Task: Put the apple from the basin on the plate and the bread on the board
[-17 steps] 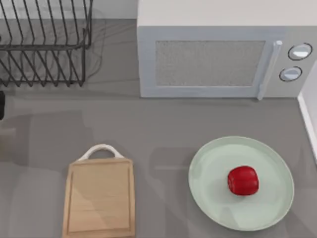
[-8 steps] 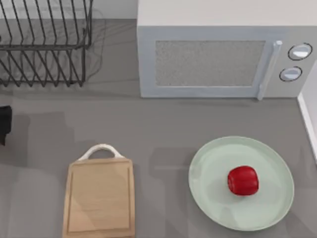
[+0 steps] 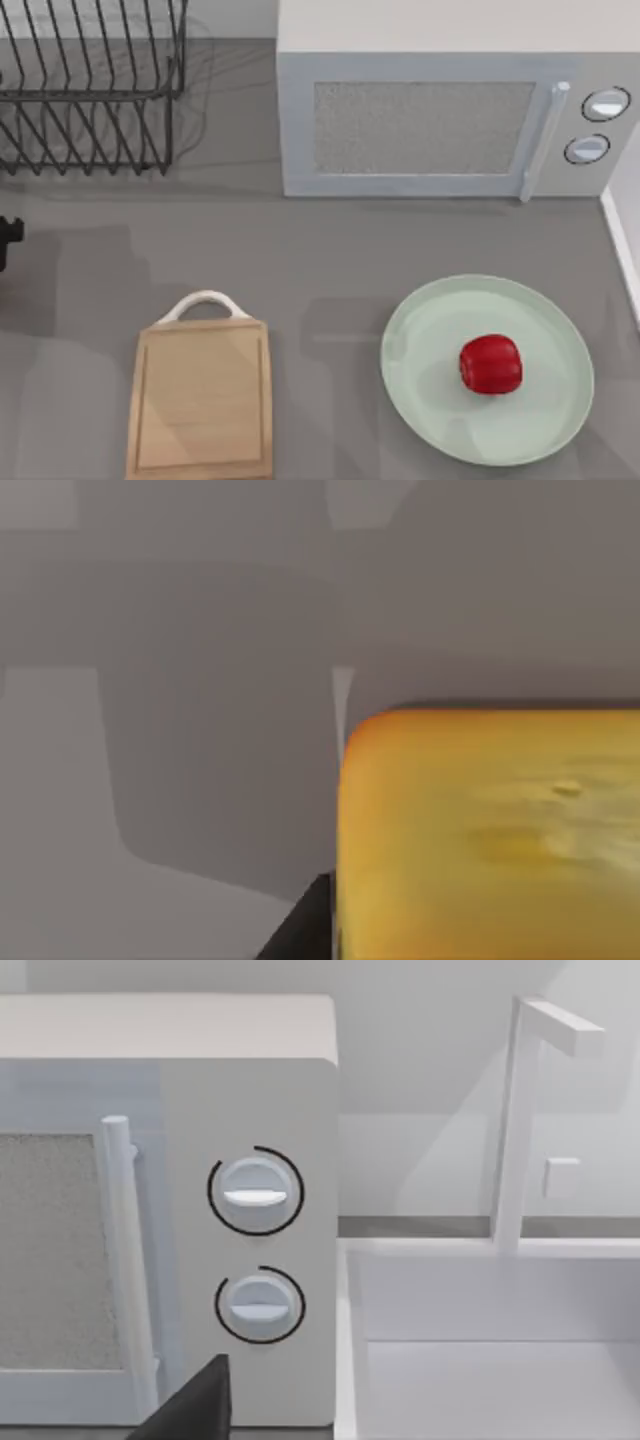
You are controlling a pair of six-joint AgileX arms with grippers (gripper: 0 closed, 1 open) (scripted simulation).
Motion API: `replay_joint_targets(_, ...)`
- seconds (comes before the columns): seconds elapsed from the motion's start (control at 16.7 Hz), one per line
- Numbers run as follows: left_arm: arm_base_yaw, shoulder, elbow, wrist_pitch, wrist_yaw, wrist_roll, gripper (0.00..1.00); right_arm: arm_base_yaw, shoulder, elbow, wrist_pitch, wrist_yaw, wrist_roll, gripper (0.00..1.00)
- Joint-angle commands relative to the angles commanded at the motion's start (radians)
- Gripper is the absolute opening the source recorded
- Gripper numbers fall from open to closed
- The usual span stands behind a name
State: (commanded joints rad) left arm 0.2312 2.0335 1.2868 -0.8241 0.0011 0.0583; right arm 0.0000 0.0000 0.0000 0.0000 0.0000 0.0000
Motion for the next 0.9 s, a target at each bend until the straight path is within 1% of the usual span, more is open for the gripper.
replay_joint_targets(0.24, 0.0, 0.0, 0.0, 0.0, 0.0, 0.0, 0.02, 0.0, 0.0, 0.0, 0.0, 0.0, 0.0, 1.0)
replay_joint_targets(0.3, 0.0, 0.0, 0.0, 0.0, 0.0, 0.0, 0.0, 0.0, 0.0, 0.0, 0.0, 0.0, 0.0, 1.0)
replay_joint_targets(0.9, -0.001, -0.008, 0.016, -0.016, 0.001, -0.001, 0.0, 0.0, 0.0, 0.0, 0.0, 0.0, 0.0, 1.0)
